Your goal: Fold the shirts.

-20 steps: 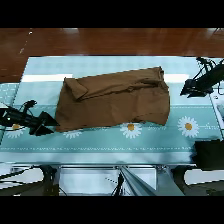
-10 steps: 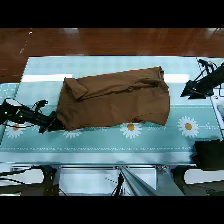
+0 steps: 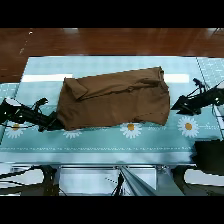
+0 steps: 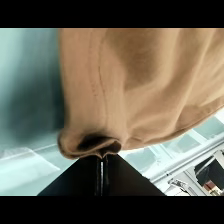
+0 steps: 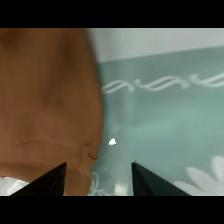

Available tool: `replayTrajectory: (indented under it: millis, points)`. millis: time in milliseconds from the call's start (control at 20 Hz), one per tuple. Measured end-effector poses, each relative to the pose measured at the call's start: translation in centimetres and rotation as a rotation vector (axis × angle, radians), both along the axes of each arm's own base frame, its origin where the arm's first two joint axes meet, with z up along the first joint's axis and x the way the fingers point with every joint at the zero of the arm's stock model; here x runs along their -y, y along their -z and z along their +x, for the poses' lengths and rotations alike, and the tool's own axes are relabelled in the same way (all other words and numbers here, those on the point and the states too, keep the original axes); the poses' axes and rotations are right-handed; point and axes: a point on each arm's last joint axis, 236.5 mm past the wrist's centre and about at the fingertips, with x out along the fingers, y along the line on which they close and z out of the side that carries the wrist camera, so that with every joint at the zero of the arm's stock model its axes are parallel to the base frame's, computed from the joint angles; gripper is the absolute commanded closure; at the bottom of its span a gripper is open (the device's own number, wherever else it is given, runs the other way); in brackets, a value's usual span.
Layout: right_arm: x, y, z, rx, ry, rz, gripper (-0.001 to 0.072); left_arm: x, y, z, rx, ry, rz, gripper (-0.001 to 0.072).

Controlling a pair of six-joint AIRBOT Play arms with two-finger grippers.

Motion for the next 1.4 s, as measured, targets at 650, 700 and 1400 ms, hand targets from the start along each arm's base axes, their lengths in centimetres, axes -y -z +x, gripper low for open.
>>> replayTrajectory:
  millis: [650, 700, 1400]
  points:
    - [-5.2, 0.2, 3.3, 0.203, 0.056, 0.115, 0.0687, 0.1, -2.9, 5.0, 0.211, -0.042, -0.013, 0.0690]
    - [-5.3, -1.4, 4.1, 0.259, 0.015, 0.108, 0.0687, -0.1, -4.3, 6.1, 0.264, -0.040, -0.005, 0.0690]
    - [-3.3, -57.5, 1.1, 1.711, 0.090, -0.377, 0.0688, -1.1, -59.5, 2.1, 1.853, -0.187, 0.574, 0.0691]
